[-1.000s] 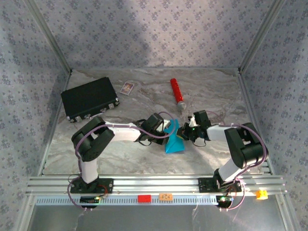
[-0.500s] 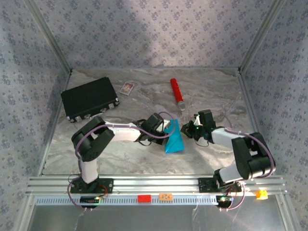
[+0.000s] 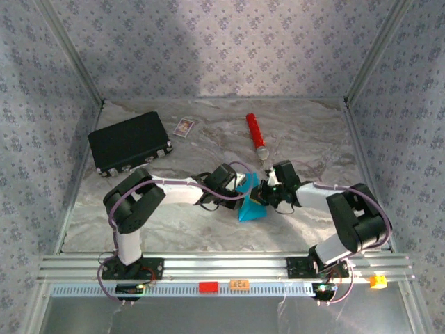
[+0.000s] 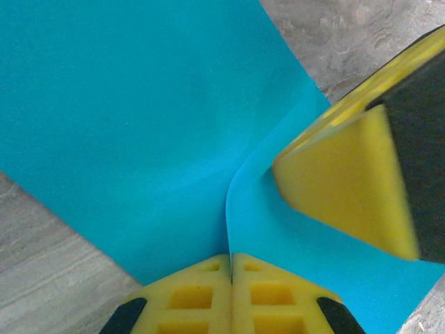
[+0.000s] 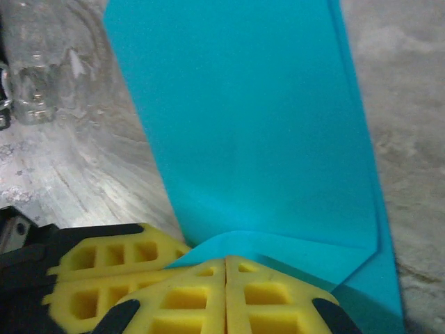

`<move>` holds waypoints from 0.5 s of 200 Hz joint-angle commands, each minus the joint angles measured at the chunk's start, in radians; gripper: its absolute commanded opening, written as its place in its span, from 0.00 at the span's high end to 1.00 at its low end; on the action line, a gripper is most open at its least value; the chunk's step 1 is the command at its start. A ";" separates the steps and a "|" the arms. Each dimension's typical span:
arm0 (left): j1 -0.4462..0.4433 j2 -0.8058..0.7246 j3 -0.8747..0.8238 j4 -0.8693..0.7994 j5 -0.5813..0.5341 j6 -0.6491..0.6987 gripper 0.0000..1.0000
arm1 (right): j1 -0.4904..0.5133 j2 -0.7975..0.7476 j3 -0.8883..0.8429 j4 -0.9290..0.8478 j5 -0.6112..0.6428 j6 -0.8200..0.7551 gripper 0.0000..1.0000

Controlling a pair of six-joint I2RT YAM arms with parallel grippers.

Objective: Fold a paper plane with a square sheet of paper (pick it up from the middle)
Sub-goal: Fold the triangle a second time at the center of the table.

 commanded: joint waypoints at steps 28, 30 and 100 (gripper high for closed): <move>0.003 0.016 -0.003 -0.074 -0.001 0.013 1.00 | -0.007 0.051 -0.031 -0.008 0.021 -0.028 0.93; 0.003 0.015 -0.004 -0.074 -0.003 0.012 0.99 | -0.007 0.052 -0.035 -0.008 0.024 -0.027 0.93; 0.014 -0.105 0.002 -0.097 -0.078 -0.068 0.75 | -0.015 0.045 -0.063 0.018 0.043 -0.010 0.93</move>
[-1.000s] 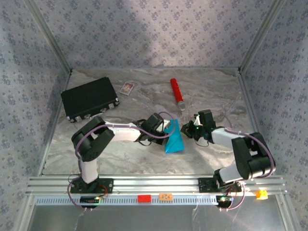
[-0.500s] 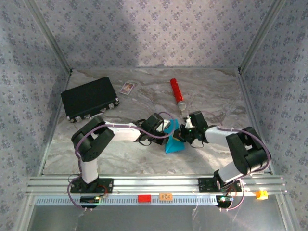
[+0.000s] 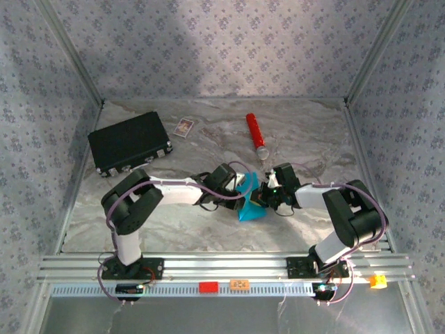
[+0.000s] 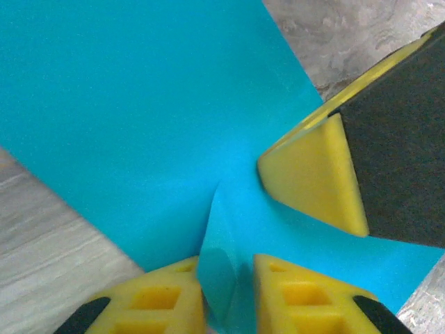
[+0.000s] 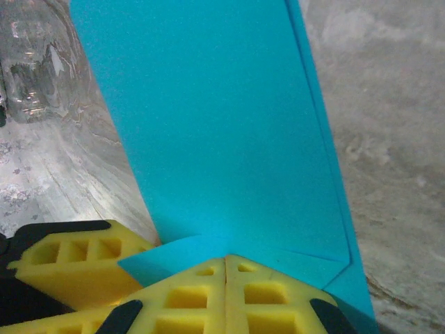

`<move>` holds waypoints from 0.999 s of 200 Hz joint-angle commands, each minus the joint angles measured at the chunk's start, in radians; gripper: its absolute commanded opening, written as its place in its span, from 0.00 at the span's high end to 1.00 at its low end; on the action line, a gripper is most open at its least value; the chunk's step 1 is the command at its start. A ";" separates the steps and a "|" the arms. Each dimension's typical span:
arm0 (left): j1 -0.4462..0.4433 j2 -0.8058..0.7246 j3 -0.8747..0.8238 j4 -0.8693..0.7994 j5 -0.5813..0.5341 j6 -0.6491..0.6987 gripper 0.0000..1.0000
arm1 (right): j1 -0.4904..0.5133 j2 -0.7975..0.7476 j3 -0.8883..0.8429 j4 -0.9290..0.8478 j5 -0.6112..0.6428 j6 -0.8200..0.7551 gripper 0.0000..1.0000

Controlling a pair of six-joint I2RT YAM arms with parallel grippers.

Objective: Fold a paper plane with a square sheet of paper (pick it up from the middle)
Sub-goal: Fold the triangle a second time at the center of the table.

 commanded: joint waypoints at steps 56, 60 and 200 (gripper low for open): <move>0.009 -0.145 -0.017 0.009 0.062 -0.121 0.83 | -0.008 0.008 -0.022 -0.061 0.058 -0.005 0.93; 0.009 -0.136 -0.010 0.012 0.090 -0.121 0.85 | -0.008 0.008 -0.022 -0.061 0.058 -0.005 0.93; -0.034 0.079 0.097 -0.014 0.261 -0.118 0.95 | -0.011 0.000 -0.030 -0.054 0.060 0.001 0.93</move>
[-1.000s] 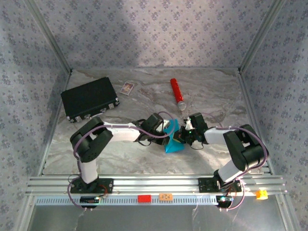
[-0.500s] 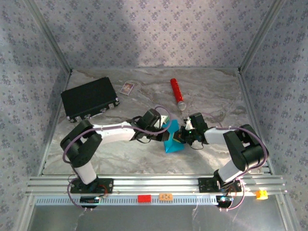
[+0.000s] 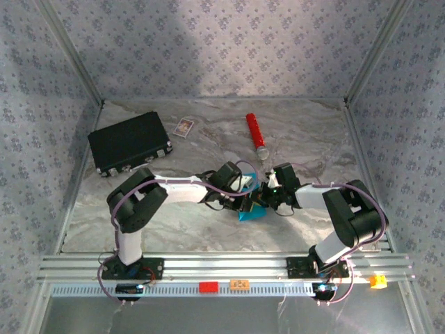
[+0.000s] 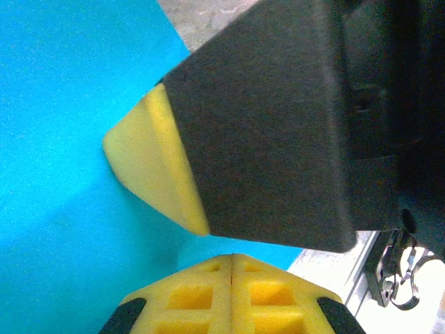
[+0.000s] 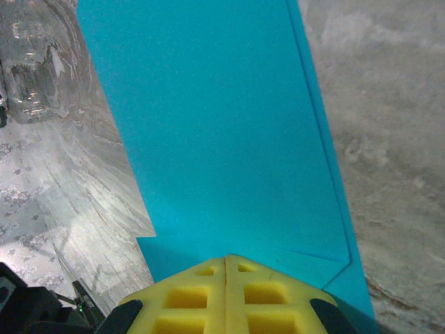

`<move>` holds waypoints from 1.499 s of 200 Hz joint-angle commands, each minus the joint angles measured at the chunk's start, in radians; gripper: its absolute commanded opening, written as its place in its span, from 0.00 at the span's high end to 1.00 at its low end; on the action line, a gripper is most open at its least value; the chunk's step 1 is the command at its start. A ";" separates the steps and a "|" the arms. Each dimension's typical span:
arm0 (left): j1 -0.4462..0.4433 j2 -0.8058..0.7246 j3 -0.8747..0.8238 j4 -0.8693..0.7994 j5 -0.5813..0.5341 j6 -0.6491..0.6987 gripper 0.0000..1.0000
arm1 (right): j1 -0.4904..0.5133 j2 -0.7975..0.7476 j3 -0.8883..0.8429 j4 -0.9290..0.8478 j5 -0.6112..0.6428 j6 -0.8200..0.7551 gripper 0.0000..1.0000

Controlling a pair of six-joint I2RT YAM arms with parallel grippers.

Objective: Fold a paper plane with a square sheet of paper (pick it up from the middle)
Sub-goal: Fold the triangle a second time at the center of the table.

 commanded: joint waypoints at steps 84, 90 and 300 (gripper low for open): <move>-0.028 0.018 -0.019 -0.078 -0.040 0.044 0.95 | -0.013 0.009 -0.030 -0.056 0.062 -0.002 0.93; -0.030 0.014 -0.022 -0.083 -0.048 0.047 0.96 | -0.011 0.010 -0.030 -0.058 0.062 -0.002 0.93; -0.084 -0.232 -0.199 -0.046 -0.110 0.040 1.00 | -0.019 -0.007 -0.037 -0.061 0.064 0.001 0.93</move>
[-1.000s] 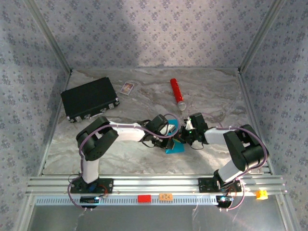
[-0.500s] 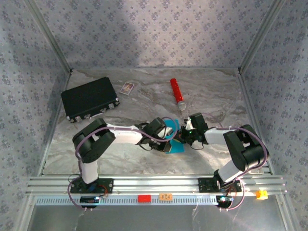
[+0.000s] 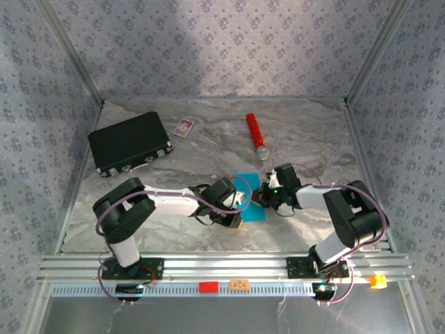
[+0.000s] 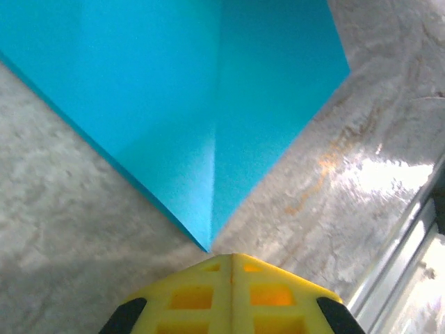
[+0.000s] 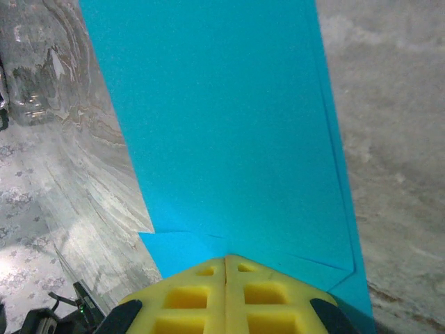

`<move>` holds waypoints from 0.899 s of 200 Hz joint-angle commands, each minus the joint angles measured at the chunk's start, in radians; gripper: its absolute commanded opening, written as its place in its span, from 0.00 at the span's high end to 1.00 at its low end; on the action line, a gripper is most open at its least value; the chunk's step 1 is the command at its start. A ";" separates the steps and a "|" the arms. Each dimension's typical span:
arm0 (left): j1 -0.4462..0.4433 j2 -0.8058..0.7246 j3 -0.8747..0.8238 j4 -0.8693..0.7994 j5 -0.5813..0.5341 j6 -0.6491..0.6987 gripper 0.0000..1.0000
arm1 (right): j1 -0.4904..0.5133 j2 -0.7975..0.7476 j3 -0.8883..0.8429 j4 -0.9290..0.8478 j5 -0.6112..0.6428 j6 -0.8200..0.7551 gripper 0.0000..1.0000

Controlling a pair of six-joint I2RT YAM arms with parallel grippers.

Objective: Fold a paper plane with a square sheet of paper (pick it up from the middle)
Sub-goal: Fold the triangle a second time at the center of the table.

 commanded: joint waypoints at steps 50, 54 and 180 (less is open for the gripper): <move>0.053 -0.072 0.022 0.095 -0.022 -0.041 0.96 | -0.010 -0.001 -0.024 -0.066 0.064 0.002 0.93; 0.059 -0.063 0.029 0.099 -0.019 -0.040 0.95 | -0.009 -0.003 -0.024 -0.065 0.065 0.001 0.93; 0.069 0.169 0.146 0.034 0.044 -0.031 0.96 | -0.008 -0.004 -0.024 -0.063 0.067 0.004 0.92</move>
